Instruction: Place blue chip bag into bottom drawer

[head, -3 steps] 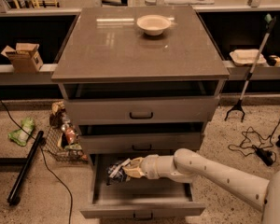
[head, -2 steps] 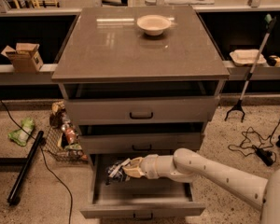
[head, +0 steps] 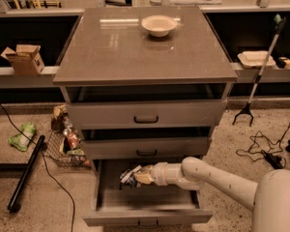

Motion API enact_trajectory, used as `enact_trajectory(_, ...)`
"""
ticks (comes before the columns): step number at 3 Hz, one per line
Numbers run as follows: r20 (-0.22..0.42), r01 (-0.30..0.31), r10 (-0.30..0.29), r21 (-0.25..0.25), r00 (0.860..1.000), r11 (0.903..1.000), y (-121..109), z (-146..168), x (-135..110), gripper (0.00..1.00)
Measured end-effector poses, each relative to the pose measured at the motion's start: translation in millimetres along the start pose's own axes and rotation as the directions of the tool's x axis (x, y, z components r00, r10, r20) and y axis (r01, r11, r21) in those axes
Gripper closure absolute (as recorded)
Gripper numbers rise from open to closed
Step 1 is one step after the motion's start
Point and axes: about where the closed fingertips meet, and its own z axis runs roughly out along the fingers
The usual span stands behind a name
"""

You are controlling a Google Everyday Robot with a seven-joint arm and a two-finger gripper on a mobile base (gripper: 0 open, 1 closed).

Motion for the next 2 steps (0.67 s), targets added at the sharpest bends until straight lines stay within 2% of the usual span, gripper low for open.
enact_trajectory(1,-0.002,-0.061,0.061,0.040,0.998,0.9974,-30.3,4.3,26.4,1.00)
enact_trajectory(2,0.001,-0.098,0.098,0.058,0.995,0.9935,-49.4,8.4,45.3,1.00)
